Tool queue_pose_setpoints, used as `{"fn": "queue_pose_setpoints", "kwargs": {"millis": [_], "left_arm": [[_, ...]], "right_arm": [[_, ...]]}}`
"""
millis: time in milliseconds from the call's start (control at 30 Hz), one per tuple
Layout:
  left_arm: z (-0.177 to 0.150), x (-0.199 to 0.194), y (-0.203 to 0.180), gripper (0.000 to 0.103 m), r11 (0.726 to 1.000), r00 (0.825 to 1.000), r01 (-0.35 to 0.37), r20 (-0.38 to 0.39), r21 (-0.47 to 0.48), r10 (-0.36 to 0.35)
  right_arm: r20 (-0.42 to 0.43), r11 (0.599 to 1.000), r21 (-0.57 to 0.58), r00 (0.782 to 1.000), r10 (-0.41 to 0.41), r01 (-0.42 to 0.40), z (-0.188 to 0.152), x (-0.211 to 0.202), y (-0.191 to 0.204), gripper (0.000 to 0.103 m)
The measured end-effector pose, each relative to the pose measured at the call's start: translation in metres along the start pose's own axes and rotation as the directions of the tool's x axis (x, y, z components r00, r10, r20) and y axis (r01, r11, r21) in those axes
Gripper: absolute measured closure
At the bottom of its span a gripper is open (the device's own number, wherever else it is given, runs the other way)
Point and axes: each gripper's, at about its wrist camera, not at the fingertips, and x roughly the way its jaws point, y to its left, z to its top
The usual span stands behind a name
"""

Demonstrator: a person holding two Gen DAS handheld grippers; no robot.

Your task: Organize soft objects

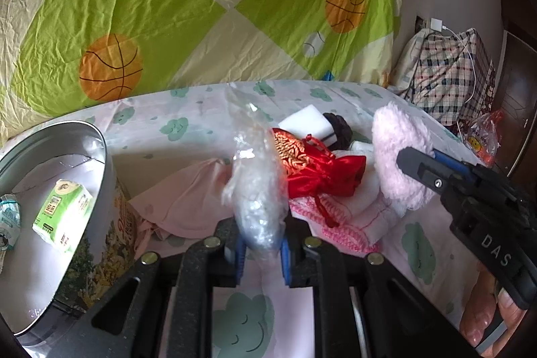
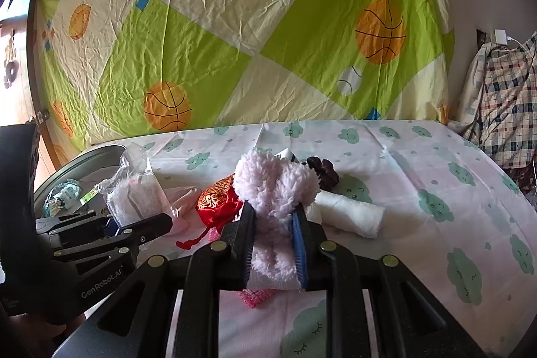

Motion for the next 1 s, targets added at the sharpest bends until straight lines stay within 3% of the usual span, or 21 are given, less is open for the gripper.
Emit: {"fn": "queue_pose_setpoints", "kwargs": {"millis": [533,1000], "left_arm": [[-0.003,-0.023,0.002,0.089,0.998,0.990,-0.055,0.129,-0.019,0.057],[-0.007,-0.041,-0.001,0.089,0.995,0.970,-0.100,0.219,-0.022,0.103]], "right_arm": [[0.056,1.000,-0.013,0.998,-0.012,0.012,-0.002,-0.010,0.003,0.081],[0.107,0.999,-0.023,0.994,-0.024,0.027,-0.002,-0.019,0.006,0.081]]}}
